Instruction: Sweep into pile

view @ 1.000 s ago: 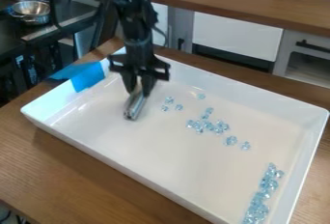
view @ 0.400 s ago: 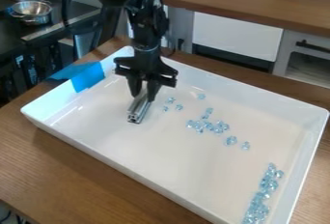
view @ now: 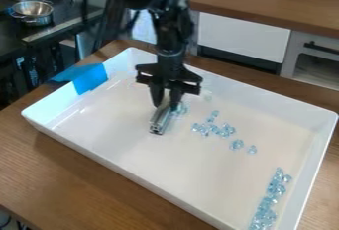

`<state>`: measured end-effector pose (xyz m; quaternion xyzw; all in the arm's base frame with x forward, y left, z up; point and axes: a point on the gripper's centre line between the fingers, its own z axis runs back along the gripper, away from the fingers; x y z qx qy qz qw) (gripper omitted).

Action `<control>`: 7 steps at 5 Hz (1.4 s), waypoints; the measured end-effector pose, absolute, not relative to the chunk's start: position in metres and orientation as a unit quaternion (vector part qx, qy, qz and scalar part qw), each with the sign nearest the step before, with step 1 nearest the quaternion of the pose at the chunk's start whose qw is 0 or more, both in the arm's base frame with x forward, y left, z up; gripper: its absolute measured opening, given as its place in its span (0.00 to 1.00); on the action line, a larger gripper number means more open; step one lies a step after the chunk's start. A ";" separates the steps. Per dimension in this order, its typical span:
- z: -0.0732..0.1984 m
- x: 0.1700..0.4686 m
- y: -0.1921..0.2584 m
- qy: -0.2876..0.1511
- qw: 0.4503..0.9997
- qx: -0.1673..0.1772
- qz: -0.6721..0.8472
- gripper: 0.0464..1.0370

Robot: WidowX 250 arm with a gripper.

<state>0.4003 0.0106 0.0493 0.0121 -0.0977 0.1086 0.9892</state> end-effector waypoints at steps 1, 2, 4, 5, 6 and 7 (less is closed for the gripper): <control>0.048 0.411 -0.011 -0.102 0.989 0.007 0.103 0.29; 0.050 0.418 -0.022 -0.101 0.990 0.004 0.101 0.29; 0.048 0.417 -0.031 -0.080 0.996 0.002 0.029 0.29; 0.047 0.414 -0.032 -0.071 0.997 0.002 -0.016 0.29; 0.044 0.411 -0.035 -0.068 0.997 0.001 -0.038 0.29; 0.044 0.409 -0.040 -0.067 0.996 0.001 -0.062 0.29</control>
